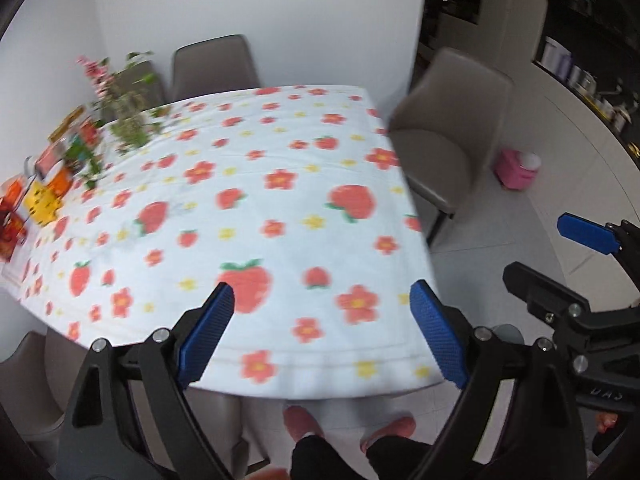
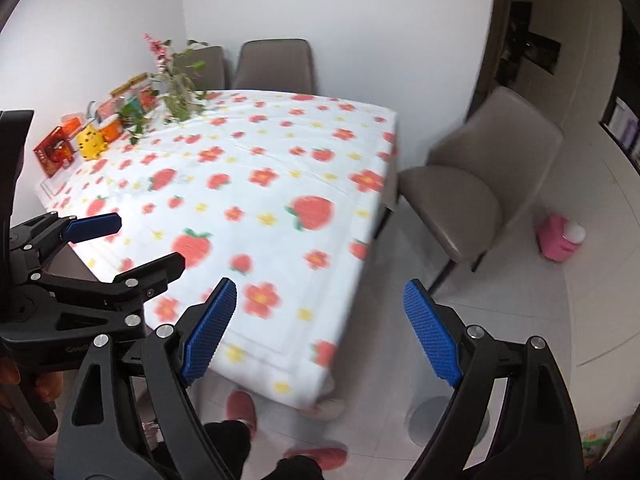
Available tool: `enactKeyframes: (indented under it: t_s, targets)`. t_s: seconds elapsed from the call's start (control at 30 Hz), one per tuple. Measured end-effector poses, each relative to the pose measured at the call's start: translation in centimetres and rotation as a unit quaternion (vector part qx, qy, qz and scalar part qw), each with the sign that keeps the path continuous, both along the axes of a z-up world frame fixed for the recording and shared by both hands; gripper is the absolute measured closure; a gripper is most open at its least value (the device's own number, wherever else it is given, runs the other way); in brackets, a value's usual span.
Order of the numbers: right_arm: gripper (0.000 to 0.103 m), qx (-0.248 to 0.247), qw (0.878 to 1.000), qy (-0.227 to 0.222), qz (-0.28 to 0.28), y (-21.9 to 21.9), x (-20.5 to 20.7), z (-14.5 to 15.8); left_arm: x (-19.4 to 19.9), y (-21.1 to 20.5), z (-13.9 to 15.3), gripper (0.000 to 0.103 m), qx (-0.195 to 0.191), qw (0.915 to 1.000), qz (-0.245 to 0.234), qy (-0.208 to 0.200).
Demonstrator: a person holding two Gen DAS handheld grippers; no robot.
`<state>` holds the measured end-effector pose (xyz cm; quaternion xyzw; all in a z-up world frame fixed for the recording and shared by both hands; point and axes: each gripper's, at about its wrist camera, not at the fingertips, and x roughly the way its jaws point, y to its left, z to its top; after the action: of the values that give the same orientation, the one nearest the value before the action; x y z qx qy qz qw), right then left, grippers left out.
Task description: Collect trash
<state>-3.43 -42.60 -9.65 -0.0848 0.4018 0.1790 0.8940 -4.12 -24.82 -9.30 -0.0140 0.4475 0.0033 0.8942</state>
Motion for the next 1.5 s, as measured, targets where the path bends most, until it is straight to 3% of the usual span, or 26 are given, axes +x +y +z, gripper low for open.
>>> enactKeyframes:
  t_s: [0.23,0.4,0.7,1.5]
  targets:
    - [0.02,0.014,1.0,0.005,0.011,9.4,0.0,2.3,-1.6,9.8,3.0,0.014,0.02,0.9988,0.045,0.001]
    - [0.019,0.004,1.0,0.003,0.021,12.6,-0.7,3.5,-2.8,13.1,4.7,0.014,0.015,0.9976,0.068,0.0]
    - [0.018,-0.008,0.999,-0.003,0.046,14.0,-1.3,5.2,-4.3,14.9,6.3,0.014,-0.008,0.9957,0.091,-0.016]
    - [0.018,-0.01,0.998,-0.013,0.057,14.0,-0.7,6.6,-4.1,15.0,7.4,0.014,-0.008,0.9944,0.102,-0.026]
